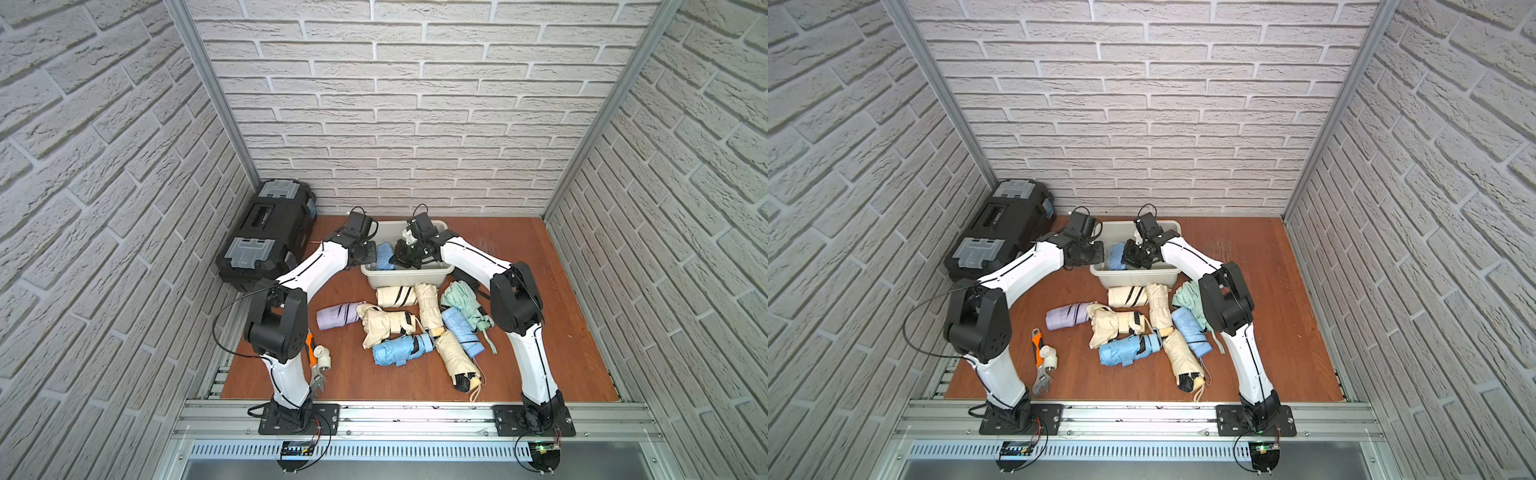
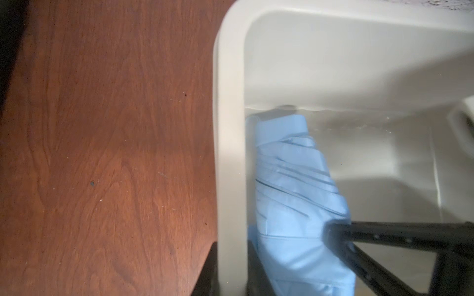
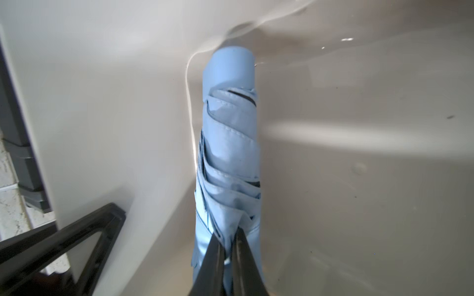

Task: Put the umbrella into the storage box
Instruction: Place the umbrella in the storage box.

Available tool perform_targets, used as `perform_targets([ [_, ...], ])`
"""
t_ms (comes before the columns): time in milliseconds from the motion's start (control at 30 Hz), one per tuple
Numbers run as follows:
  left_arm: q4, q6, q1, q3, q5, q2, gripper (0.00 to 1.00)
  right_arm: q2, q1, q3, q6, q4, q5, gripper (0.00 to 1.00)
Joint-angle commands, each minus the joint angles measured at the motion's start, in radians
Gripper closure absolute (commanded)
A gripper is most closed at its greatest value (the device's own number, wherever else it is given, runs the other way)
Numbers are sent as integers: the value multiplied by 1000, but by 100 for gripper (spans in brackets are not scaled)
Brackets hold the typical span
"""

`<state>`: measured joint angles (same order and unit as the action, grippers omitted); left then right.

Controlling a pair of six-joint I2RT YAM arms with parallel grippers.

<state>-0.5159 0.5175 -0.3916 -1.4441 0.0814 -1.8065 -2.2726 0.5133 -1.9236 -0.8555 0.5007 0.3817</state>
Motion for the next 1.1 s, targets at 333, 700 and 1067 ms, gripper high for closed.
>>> perform_targets([
  [333,2,-7,-16,-18,-30,29,65,-59,50,-109,118,16,-141,78],
  [700,16,54,-13,-7,87,183,39,39,50,-106,174,59,-217,48],
  [1067,-65,476,19,230,228,477,37,336,47,37,329,60,-236,38],
])
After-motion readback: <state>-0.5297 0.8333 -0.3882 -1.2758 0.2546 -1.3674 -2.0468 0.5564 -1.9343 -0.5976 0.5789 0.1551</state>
